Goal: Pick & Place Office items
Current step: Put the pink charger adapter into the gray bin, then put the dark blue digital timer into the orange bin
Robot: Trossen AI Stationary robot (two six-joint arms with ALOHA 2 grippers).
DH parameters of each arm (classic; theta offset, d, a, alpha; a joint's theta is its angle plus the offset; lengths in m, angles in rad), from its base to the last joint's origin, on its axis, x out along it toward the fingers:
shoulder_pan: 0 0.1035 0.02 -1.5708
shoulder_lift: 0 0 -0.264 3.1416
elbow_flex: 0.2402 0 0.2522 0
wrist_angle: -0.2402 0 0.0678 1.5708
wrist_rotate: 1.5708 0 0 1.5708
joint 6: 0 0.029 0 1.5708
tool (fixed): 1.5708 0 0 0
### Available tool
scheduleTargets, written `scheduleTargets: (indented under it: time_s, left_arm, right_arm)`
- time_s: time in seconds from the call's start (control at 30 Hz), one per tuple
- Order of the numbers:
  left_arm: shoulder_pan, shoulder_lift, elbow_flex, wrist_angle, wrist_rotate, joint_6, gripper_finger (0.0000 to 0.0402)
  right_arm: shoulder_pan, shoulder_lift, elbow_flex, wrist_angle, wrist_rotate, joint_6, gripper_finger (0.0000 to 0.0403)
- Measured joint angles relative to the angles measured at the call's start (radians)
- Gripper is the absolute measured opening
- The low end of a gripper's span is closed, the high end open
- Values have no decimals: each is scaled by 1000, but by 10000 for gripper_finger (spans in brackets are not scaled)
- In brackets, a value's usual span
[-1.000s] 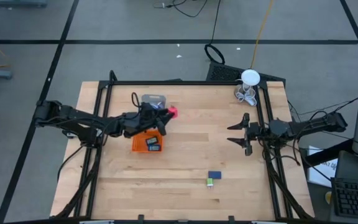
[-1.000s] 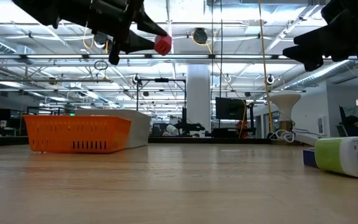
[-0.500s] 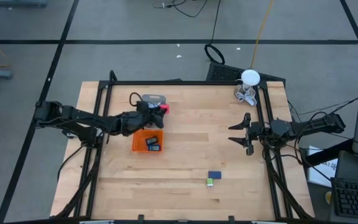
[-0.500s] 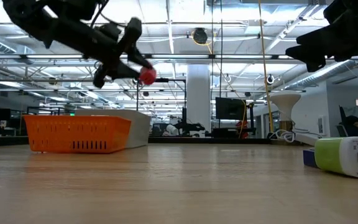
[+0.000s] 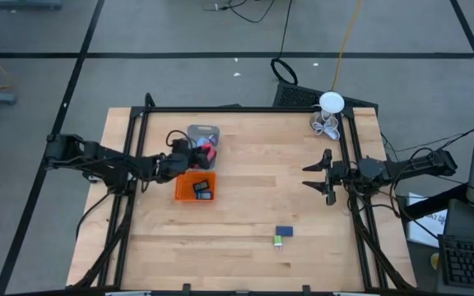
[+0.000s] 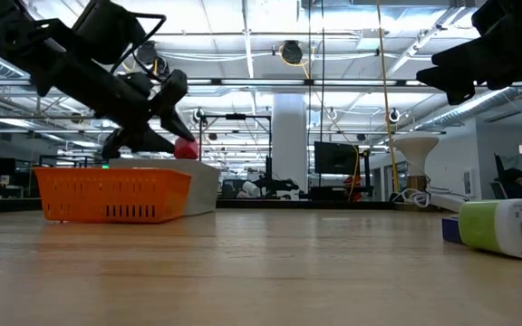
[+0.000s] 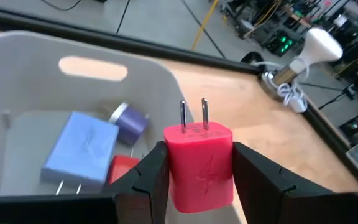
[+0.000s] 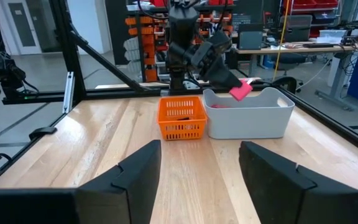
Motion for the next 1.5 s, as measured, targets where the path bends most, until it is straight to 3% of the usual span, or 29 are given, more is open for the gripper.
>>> scheduleTargets:
  time_s: [0.8, 1.5]
  left_arm:
    - [-45, 0, 0, -134, 2, -87, 153]
    - [-43, 0, 1, -133, 2, -90, 204]
  right_arm:
    - [0, 0, 0, 1, 1, -1, 203]
    - [0, 0, 0, 1, 1, -1, 203]
